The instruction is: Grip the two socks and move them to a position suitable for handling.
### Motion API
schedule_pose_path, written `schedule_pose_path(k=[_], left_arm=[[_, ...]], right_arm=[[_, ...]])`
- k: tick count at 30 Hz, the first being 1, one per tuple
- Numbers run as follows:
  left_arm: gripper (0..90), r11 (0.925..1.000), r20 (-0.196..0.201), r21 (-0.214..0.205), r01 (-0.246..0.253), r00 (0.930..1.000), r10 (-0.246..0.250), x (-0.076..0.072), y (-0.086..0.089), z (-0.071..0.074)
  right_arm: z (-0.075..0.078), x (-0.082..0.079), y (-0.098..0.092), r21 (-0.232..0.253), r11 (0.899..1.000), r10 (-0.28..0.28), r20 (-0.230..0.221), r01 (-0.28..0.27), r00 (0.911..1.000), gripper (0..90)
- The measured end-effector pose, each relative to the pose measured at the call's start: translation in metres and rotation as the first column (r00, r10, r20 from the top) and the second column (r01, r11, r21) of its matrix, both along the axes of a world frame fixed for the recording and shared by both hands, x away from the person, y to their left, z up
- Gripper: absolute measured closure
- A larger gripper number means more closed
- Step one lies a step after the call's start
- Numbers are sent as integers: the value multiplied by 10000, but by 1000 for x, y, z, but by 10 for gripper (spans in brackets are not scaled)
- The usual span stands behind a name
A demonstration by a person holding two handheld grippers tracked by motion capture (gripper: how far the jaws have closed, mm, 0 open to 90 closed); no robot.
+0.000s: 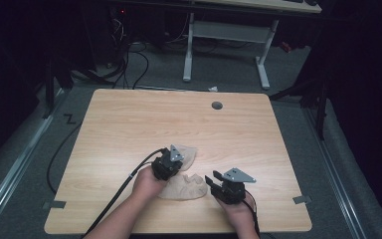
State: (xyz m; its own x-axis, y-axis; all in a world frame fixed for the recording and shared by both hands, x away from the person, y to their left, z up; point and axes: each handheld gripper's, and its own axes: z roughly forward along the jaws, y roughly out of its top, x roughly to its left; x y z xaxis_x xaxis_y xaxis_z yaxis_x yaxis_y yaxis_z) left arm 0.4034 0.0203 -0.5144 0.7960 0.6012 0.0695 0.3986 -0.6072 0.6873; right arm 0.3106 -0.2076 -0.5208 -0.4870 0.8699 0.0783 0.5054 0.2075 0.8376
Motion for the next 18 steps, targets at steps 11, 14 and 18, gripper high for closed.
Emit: schedule_pose_path(k=[11, 14, 18], left_arm=[[880, 9970, -292, -695, 337, 9989, -358, -25, 1, -3], [733, 9935, -94, -1116, 233, 9997, -245, -29, 7, 1], [687, 9846, 190, -1677, -483, 9985, 522, -39, 40, 7]], right_arm=[[0, 0, 0, -58, 9999, 132, -22, -132, 9999, 606], [0, 0, 5, -129, 9996, 235, 18, -234, 9997, 605], [-1, -1, 10, -241, 9991, 355, 8, -355, 9994, 605]])
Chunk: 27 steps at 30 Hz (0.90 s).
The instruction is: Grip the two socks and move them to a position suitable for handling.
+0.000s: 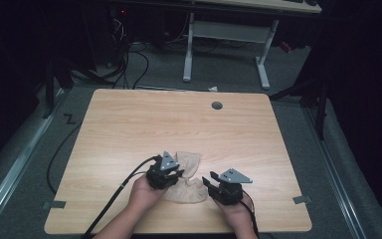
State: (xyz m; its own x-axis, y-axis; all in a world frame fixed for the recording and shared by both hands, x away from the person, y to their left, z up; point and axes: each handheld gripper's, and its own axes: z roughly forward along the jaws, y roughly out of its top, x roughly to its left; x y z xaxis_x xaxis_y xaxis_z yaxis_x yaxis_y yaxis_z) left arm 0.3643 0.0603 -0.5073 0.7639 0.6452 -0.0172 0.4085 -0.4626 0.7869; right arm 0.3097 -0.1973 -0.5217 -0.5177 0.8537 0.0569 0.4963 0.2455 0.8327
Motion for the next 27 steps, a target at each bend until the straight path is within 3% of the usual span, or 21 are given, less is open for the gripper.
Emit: schedule_pose_path(k=[3, 4, 5, 8, 10, 11, 14, 16, 17, 19, 20, 23, 24, 25, 26, 27], left_arm=[[703, 9986, 1, 95, -526, 9986, 526, -14, 30, -8], [715, 9986, 1, 95, -526, 9986, 526, -14, 30, -8], [716, 9982, -169, 223, -562, 9983, 566, -19, 40, -15], [735, 9968, -199, 557, -567, 9981, 578, -25, 46, -23], [739, 9969, -129, 540, -573, 9982, 581, -27, 49, -25], [745, 9950, 48, 786, -624, 9980, 622, -33, 53, -24], [733, 9937, 107, 925, -626, 9980, 619, -39, 60, -23], [698, 9952, 118, 480, -854, 9963, 849, -44, 76, -21], [688, 9952, 118, 480, -854, 9963, 849, -44, 76, -21], [667, 9931, 45, -235, -1150, 9933, 1152, -42, 91, -17], [667, 9905, 114, -438, -1305, 9913, 1311, -41, 97, -15], [625, 9852, 476, -386, -1671, 9845, 1688, -36, 111, -14], [625, 9831, 430, -431, -1777, 9828, 1796, -34, 116, -16], [625, 9784, 236, -563, -1989, 9794, 2005, -30, 124, -20], [625, 9784, 236, -563, -1989, 9794, 2005, -30, 124, -20], [625, 9760, 90, -587, -2095, 9776, 2104, -29, 127, -22]], right_arm=[[-1, 1, 5, -108, 9998, 161, -95, -162, 9998, 637], [-1, 1, 5, -108, 9998, 161, -95, -162, 9998, 637], [-2, 2, 9, -213, 9993, 302, -207, -307, 9993, 699], [-1, 2, 17, -391, 9979, 502, -436, -519, 9978, 801], [-2, 2, 20, -519, 9969, 557, -542, -585, 9970, 819], [-6, 1, 26, -791, 9943, 643, -858, -711, 9942, 846], [-10, 1, 32, -1047, 9897, 864, -1052, -975, 9907, 854], [-7, -1, 43, -1196, 9851, 1113, -1074, -1240, 9880, 840], [-7, -1, 43, -1196, 9851, 1113, -1074, -1240, 9880, 840], [3, 3, 53, -1430, 9812, 1212, -643, -1294, 9905, 767], [3, 3, 53, -1430, 9812, 1212, -643, -1294, 9905, 767], [10, 17, 63, -1604, 9796, 1153, -463, -1213, 9923, 671], [10, 23, 66, -1621, 9800, 1100, -436, -1156, 9930, 635], [9, 34, 68, -1539, 9815, 1044, -698, -1141, 9921, 568], [9, 34, 68, -1539, 9815, 1044, -698, -1141, 9921, 568], [4, 41, 71, -1754, 9767, 1080, -939, -1232, 9897, 528]])
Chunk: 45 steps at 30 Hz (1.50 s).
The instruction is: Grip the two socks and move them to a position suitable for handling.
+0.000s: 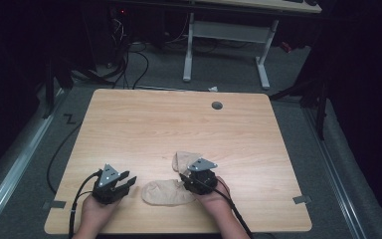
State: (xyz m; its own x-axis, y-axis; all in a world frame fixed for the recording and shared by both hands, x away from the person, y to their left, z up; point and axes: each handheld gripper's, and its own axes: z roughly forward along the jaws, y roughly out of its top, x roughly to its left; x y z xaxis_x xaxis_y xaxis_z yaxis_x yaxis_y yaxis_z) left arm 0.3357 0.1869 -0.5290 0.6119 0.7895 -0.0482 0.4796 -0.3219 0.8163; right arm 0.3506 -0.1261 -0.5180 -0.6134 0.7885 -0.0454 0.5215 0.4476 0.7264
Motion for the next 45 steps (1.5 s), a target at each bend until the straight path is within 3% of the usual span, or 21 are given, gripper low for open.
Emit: schedule_pose_path(k=[1, 2, 4, 6, 8, 20, 26, 31, 35, 36, 37, 40, 45], left_arm=[[625, 9999, -107, -84, -101, 9999, 100, 1, 2, -1], [628, 9998, -68, -125, -137, 9999, 136, 1, 2, -1], [628, 9999, 9, -109, -115, 9999, 115, 0, 1, 0], [628, 10000, 26, -55, -26, 10000, 26, -1, 0, 1], [630, 10000, 4, -37, -19, 10000, 19, -2, -1, 0], [623, 9998, -130, -203, 51, 9999, -53, -1, 0, -1], [620, 9994, 155, -335, 15, 9999, -10, -4, 1, 4], [631, 9993, -56, -369, 9, 10000, -11, -2, 2, 2], [628, 9992, -48, -409, -17, 10000, 15, -3, 2, 2], [626, 9992, -81, -403, -22, 10000, 19, -3, 1, 2], [626, 9992, -81, -403, -22, 10000, 19, -3, 1, 2], [626, 9991, -149, -421, -31, 9999, 25, -3, 2, 1], [625, 9992, -134, -410, 5, 9999, -10, -3, 1, 1]], right_arm=[[0, 0, 0, 0, 10000, 0, 0, 0, 10000, 528], [-8, 5, 1, -538, 9985, -91, -196, 81, 9998, 540], [-9, 6, -1, -376, 9992, -127, -199, 120, 9997, 577], [-6, 7, -2, -738, 9970, -253, -104, 245, 9996, 782], [-5, 6, -3, -776, 9966, -288, 7, 287, 9996, 831], [20, -11, -21, 359, 9965, -775, 726, 751, 9943, 835], [25, -31, -45, 1112, 9838, -1494, 785, 1403, 9857, 835], [30, -32, -54, 1366, 9766, -1801, 957, 1663, 9790, 834], [35, -18, -60, 1554, 9720, -1939, 1050, 1765, 9754, 834], [35, -6, -62, 1476, 9691, -2138, 1032, 1976, 9714, 833], [35, -6, -62, 1476, 9691, -2138, 1032, 1976, 9714, 833], [36, 17, -67, 1386, 9626, -2485, 1079, 2330, 9626, 828], [35, 41, -70, 1150, 9589, -2710, 988, 2595, 9575, 828]])
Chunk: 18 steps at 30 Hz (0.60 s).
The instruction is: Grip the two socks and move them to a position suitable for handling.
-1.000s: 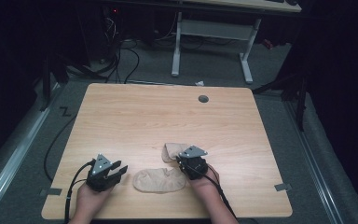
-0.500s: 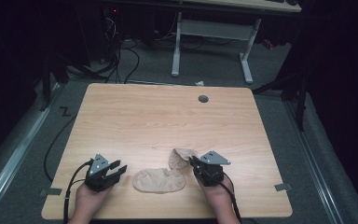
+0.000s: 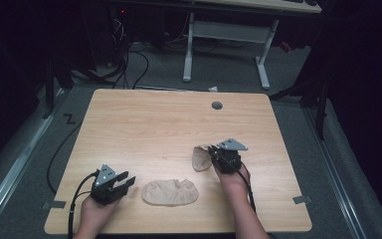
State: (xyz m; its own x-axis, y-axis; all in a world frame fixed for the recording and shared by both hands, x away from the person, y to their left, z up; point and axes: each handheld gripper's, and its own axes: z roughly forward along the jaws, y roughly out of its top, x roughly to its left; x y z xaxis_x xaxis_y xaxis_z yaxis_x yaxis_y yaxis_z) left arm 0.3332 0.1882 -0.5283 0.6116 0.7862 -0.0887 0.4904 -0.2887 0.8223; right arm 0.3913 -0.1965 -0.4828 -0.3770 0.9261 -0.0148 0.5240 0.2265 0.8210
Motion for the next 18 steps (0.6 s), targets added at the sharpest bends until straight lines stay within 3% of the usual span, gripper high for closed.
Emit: schedule_pose_path(k=[1, 6, 10, 12, 18], left_arm=[[625, 10000, -8, 28, 18, 10000, -18, 0, -1, 0], [624, 10000, -19, -21, -37, 10000, 37, 0, 2, 1], [625, 10000, 8, -54, -72, 10000, 72, -1, 3, 2], [624, 10000, 2, -34, -65, 10000, 65, -1, 3, 1], [624, 10000, -17, -26, -59, 10000, 59, 1, 3, 0]], right_arm=[[1, 10, -1, -158, 9998, -110, -32, 109, 9999, 820], [-2, 30, -1, -167, 9997, -185, -248, 181, 9995, 808], [-8, 37, 4, -269, 9994, -211, -276, 204, 9994, 805], [-9, 42, 6, -278, 9993, -258, -260, 251, 9993, 758], [1, 46, 7, -206, 9993, -321, -1, 321, 9995, 697]])
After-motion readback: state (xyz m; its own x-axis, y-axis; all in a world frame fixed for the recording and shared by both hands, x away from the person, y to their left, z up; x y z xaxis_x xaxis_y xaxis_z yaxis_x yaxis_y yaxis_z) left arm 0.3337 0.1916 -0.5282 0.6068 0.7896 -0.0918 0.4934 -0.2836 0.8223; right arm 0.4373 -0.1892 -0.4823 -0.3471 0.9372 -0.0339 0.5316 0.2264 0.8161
